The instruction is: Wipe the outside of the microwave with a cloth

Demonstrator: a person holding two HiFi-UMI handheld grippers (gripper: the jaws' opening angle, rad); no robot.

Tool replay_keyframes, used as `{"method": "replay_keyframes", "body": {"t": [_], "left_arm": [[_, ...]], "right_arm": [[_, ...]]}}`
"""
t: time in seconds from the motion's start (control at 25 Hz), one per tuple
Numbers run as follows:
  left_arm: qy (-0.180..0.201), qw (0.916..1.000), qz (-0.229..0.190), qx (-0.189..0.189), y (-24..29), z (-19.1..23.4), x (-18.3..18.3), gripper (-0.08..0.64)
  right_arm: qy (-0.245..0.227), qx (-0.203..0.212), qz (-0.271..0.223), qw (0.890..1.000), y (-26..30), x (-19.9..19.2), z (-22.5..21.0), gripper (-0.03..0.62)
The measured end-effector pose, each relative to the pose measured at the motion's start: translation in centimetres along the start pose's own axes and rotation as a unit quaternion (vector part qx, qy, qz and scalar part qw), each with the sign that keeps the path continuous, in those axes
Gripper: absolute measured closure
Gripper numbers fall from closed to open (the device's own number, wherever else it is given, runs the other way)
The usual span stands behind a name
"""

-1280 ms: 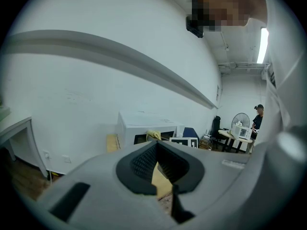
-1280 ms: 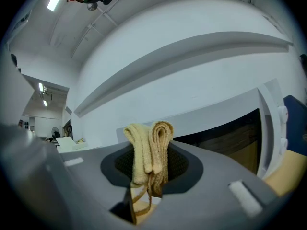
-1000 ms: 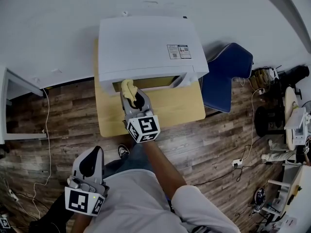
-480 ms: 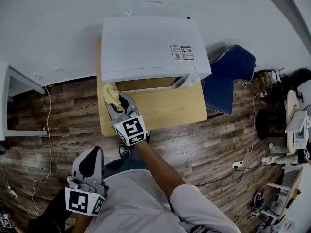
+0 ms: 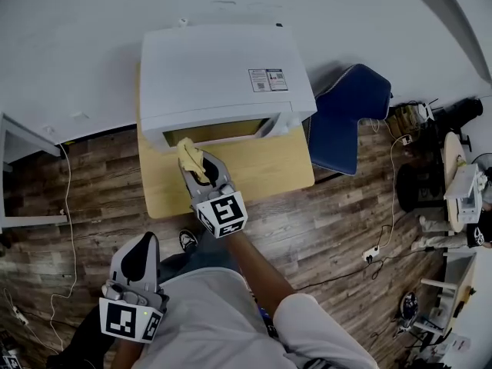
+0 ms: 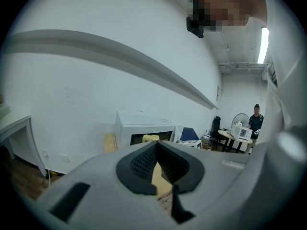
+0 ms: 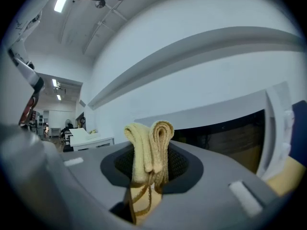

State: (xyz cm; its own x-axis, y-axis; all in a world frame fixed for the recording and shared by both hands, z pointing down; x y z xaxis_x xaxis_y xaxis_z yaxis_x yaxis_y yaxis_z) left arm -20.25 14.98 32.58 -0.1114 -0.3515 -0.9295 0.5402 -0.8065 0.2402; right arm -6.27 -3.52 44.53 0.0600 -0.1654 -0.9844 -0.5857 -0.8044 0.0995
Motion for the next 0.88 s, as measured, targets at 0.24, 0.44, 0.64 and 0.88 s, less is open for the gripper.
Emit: {"method": "replay_keyframes", "body": {"t": [0.24, 0.44, 0.64, 0.88], "left_arm": [[0.004, 0.9996, 0.004, -0.027, 2.0, -1.1, 0.1, 0.565], [0.013, 0.9989, 0.011, -0.045, 3.7, -1.6, 0.2, 0.565], [0.014, 0.9977, 0.003, -0.066, 5.7, -1.9, 0.8, 0.565], [0.061, 0.9925, 0.044, -0.096, 8.0, -2.7, 1.1, 0.565]], "right_arm": [[-0.004, -0.103, 0.001, 0.995, -4.3, 0.3, -8.4, 0.474], [-0.005, -0.190, -0.001, 0.982, -7.6, 0.6, -14.9, 0.474], [0.007, -0.273, -0.004, 0.962, -10.0, 0.6, -20.7, 0.474], [0.046, -0.318, -0.016, 0.947, -10.3, 0.7, -25.6, 0.474]]}}
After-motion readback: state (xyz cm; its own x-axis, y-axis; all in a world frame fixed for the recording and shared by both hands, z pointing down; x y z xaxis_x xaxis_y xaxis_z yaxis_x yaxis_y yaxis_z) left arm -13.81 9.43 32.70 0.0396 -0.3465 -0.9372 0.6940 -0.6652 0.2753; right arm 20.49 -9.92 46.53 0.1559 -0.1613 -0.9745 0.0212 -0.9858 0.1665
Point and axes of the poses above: the fingertips, and each gripper's own axes: y forward along the fingers, z to its left, x out of its top, the point moved 9 cm from there along -y, backward along the fingers, and after that the axes turned 10 degrees about -x, right-handed, at the moved point
